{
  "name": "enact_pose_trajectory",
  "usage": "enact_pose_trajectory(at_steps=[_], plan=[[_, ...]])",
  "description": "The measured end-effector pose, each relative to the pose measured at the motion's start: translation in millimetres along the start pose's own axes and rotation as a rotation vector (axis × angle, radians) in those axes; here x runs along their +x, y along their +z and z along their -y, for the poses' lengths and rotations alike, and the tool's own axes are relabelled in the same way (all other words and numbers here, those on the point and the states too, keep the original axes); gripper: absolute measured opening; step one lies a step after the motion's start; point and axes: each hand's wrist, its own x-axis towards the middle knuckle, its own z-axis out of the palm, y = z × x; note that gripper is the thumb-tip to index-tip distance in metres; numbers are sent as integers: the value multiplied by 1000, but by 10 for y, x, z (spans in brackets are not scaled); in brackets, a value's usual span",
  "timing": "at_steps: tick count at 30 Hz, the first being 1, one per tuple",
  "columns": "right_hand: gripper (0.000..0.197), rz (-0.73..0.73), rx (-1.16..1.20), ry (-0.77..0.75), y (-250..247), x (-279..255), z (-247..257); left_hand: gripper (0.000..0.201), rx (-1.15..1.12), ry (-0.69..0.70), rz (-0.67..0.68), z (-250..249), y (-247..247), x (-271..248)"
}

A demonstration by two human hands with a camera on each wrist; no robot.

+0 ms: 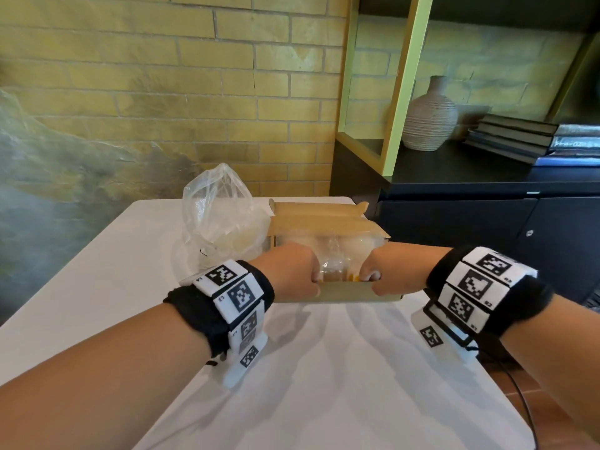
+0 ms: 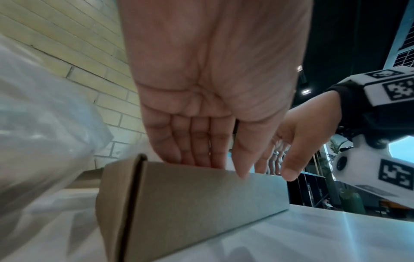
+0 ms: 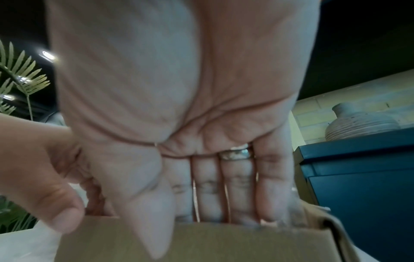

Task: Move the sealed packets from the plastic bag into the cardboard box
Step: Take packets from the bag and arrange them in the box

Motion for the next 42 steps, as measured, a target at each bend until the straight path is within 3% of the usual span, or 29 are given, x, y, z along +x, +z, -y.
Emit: enact_pose_trajectory(at_steps=[5,11,15,17,20,27,30,35,38,42], plan=[[42,21,-35,23,72,14,-19,35,82,-38,72,50,-5,17],[33,-14,-1,24,48,-4,-32,17,-8,-51,72,44,-36,5],[22,-256,60,34,-61,14,-68,19,-51,-44,1,43,-85,-9],[34,-338,76,23,-74,57,-78,19,-56,-41,3,34,-92,-12],[47,-243,53,20,-55,144,-58,20,-76,-42,46,21,-76,-11],[33,-119,-161,101,-120,183,-91,27,-28,-72,98,13,-102,2],[28,-151,-201,132,-163,202,-135,27,-29,-84,114,2,-119,11],[42,-214,-293,148,-193,223,-157,28,53,-50,129,-21,-152,1],[31,-194,-355,114,-123,250,-130,35,79,-59,144,-30,-171,10],[29,-214,-228,131,-168,246,-139,34,51,-38,111,-24,-140,5]])
